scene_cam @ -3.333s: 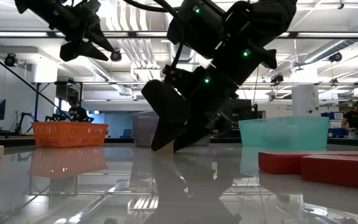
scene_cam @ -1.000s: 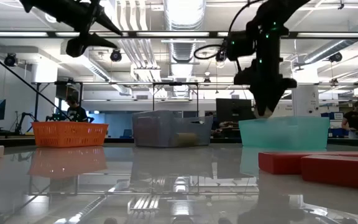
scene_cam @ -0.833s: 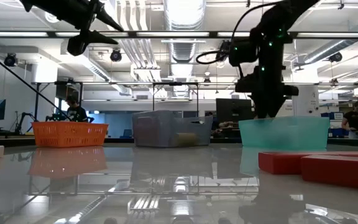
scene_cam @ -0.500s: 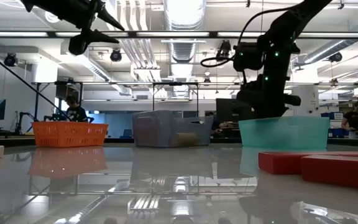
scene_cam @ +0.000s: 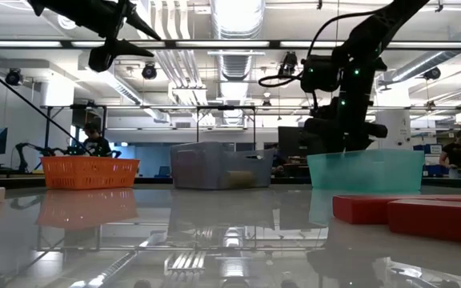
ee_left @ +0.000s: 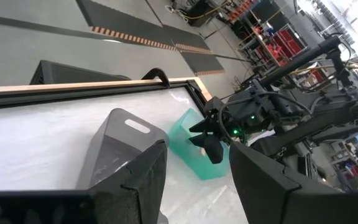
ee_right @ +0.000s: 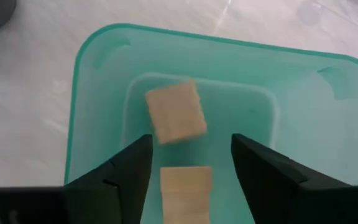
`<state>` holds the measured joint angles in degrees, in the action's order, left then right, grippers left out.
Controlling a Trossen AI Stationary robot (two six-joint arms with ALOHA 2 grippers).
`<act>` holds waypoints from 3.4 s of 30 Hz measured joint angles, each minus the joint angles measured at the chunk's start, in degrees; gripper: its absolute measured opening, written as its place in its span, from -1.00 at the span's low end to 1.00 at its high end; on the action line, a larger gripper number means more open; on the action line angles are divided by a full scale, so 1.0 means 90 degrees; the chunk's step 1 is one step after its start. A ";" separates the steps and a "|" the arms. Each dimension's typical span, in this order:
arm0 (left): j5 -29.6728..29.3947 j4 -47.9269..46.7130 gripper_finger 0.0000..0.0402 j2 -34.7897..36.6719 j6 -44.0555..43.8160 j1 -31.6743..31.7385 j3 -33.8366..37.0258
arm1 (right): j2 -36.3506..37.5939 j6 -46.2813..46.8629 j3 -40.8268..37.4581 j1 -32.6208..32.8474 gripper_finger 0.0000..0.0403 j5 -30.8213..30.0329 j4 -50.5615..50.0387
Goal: Sort & place blocks by color
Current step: Put the yellow block into the black bin
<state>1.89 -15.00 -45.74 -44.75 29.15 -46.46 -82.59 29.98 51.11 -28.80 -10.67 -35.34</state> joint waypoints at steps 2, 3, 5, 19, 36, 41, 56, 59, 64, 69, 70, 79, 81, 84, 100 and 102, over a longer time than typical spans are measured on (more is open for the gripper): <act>0.0002 0.0000 -0.20 0.0000 -0.0020 -0.0008 0.0000 | 0.0007 -0.0002 0.0058 0.0000 0.05 0.0017 -0.0032; 0.0002 0.0000 -0.20 0.0000 -0.0056 -0.0012 0.0000 | 0.0023 -0.0002 0.0103 0.0002 0.05 0.0029 -0.0102; 0.0006 0.0000 -0.20 0.0000 -0.0160 -0.0029 -0.0002 | 0.0071 -0.0002 0.0228 0.0005 0.03 0.0074 -0.0280; 0.0100 -0.0120 -0.20 -0.0043 -0.0792 -0.0950 -0.0002 | 0.1070 0.0002 0.1483 0.0173 -0.14 0.0410 -0.1379; 0.1647 -0.1826 -0.21 -0.1263 -0.3260 -0.3358 -0.0027 | 0.1945 0.0011 0.1817 0.0257 -0.24 0.0349 -0.1378; 0.2469 -0.2287 -0.21 -0.1961 -0.4387 -0.4364 -0.0025 | 0.1953 -0.0023 0.1739 0.0257 -0.24 0.0347 -0.1376; 0.2335 -0.2169 -0.21 -0.3486 -0.7061 -0.6007 -0.0036 | 0.1881 -0.0419 0.1679 0.0257 -0.24 0.0356 -0.1373; 0.2021 -0.2229 -0.20 -0.3630 -0.7560 -0.6137 -0.0032 | 0.1880 -0.0487 0.1679 0.0270 -0.24 0.0398 -0.1375; 0.1282 -0.2239 -0.20 -0.3835 -0.8205 -0.6398 -0.0024 | 0.1880 -0.0623 0.1679 0.0272 -0.24 0.0525 -0.1376; 0.1042 -0.2379 -0.20 -0.4004 -0.8475 -0.6540 -0.0012 | 0.1880 -0.0788 0.1676 0.0299 -0.24 0.0570 -0.1381; 0.1046 -0.2461 -0.20 -0.4044 -0.8489 -0.6549 -0.0008 | 0.1880 -0.0810 0.1676 0.0301 -0.24 0.0574 -0.1381; 0.0959 -0.2611 -0.20 -0.4160 -0.8511 -0.6578 0.0039 | 0.1880 -0.0883 0.1676 0.0301 -0.24 0.0732 -0.1383; 0.0948 -0.2653 -0.20 -0.4160 -0.8517 -0.6579 0.0082 | 0.1880 -0.0904 0.1676 0.0301 -0.24 0.0743 -0.1385; 0.0916 -0.2787 -0.20 -0.4162 -0.8516 -0.6579 0.0097 | 0.1880 -0.0906 0.1676 0.0301 -0.24 0.0742 -0.1390; 0.0752 -0.2124 -0.20 -0.4177 -0.7574 -0.6612 -0.0001 | 0.1880 -0.0896 0.1671 0.0529 -0.24 0.0742 -0.1385; 0.0800 -0.2106 -0.20 -0.4177 -0.7451 -0.6642 -0.0121 | 0.1880 -0.0889 0.1671 0.0581 -0.24 0.0740 -0.1385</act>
<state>9.09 -33.95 -83.33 -111.81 -30.63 -47.55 -65.67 21.98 66.15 -23.57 -4.01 -47.81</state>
